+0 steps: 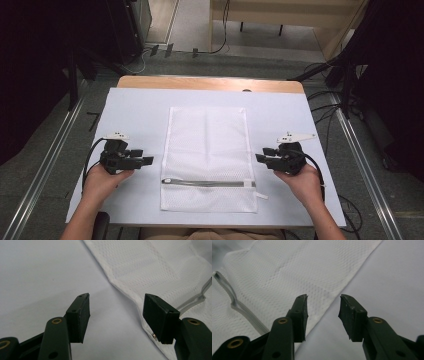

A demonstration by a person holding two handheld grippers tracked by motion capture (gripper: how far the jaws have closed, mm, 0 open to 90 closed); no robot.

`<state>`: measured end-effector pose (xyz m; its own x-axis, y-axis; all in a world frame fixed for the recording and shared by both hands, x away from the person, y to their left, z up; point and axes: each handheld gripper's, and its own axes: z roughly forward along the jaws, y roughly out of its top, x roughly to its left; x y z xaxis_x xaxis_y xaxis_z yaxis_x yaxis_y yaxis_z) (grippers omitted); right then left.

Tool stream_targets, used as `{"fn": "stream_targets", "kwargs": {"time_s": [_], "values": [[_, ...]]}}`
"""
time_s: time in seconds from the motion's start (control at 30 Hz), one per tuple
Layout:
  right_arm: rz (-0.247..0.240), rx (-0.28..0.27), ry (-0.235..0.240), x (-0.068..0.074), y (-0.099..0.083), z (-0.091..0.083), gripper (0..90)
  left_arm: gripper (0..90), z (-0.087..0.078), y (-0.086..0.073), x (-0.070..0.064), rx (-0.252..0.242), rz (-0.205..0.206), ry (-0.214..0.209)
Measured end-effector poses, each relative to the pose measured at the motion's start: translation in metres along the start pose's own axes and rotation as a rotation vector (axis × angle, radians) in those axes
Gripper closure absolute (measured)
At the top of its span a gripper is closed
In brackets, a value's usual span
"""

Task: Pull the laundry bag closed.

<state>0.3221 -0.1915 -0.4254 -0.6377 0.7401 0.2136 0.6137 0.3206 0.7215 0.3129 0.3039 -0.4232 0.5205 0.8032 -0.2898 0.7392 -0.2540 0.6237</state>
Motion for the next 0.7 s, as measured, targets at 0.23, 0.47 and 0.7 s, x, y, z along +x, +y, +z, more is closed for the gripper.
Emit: {"fn": "stream_targets", "kwargs": {"time_s": [0.23,0.47,0.7], "values": [[-0.034,0.029,0.037,0.016,0.003,0.004,65.7,38.3,0.001,0.001,0.002,-0.005,-0.001,0.012],[-0.07,0.037,0.072,0.031,0.007,0.01,68.8,38.1,0.001,0.001,0.002,-0.012,-0.001,0.015],[-0.096,0.043,0.091,0.042,0.01,0.017,67.9,37.9,0.001,0.0,0.003,-0.016,-0.006,0.022]]}}
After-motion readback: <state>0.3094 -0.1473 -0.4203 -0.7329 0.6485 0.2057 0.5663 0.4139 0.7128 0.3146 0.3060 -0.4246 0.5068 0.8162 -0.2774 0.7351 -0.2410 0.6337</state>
